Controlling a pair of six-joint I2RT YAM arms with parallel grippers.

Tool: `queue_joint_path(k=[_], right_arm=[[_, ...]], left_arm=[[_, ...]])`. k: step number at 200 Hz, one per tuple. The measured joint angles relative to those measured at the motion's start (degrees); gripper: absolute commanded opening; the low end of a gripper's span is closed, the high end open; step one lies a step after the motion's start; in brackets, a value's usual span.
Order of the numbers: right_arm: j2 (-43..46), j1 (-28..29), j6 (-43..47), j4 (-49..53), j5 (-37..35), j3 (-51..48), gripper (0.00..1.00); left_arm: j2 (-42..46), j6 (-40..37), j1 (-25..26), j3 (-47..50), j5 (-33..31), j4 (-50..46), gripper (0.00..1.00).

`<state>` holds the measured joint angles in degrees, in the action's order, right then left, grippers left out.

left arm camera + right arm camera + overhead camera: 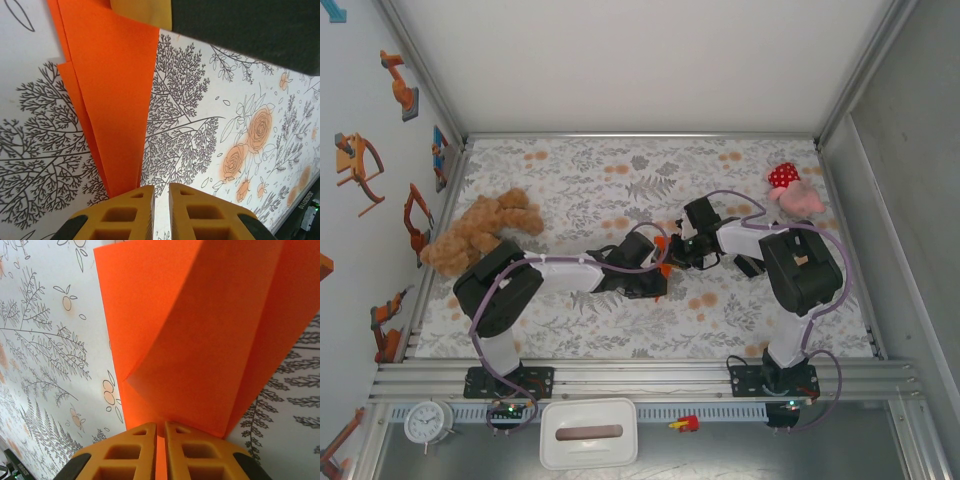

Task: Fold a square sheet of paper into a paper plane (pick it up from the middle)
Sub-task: Fold the wing for the fifth time at the center of the table.

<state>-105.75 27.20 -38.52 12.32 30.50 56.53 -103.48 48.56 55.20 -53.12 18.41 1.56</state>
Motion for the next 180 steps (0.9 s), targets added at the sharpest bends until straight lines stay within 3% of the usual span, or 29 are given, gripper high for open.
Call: queue_joint_path(k=[116,180], right_arm=[[0.00,0.00,0.00,0.00,0.02,0.00,0.13],[0.00,0.00,0.00,0.00,0.00,0.00,0.13]], left_arm=[[2.38,0.81,-0.22,0.92,-0.44,1.07,0.21],[2.25,1.38,-1.46,0.94,-0.68,2.84,0.17]])
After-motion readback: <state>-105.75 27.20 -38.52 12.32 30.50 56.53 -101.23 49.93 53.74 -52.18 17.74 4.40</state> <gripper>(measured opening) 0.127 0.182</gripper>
